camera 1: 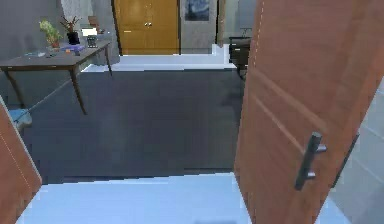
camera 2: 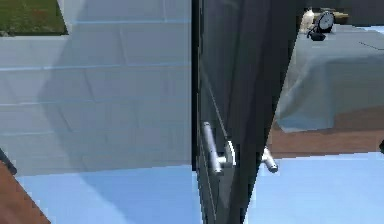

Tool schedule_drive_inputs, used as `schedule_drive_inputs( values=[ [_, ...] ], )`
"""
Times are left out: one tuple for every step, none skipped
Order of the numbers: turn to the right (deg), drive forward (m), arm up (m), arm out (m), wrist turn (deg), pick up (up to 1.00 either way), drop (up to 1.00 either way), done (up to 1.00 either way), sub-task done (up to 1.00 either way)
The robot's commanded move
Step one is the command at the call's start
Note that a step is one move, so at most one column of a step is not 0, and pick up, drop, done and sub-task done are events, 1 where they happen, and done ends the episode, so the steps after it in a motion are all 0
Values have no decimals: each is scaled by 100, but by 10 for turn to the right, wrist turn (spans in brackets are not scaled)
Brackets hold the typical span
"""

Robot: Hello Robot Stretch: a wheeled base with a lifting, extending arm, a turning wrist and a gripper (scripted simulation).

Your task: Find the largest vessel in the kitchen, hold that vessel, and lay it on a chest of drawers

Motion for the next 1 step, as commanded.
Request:
schedule_drive_inputs(
  values=[
    [0,100,0,0,0,0,0,0,0]
  ],
)
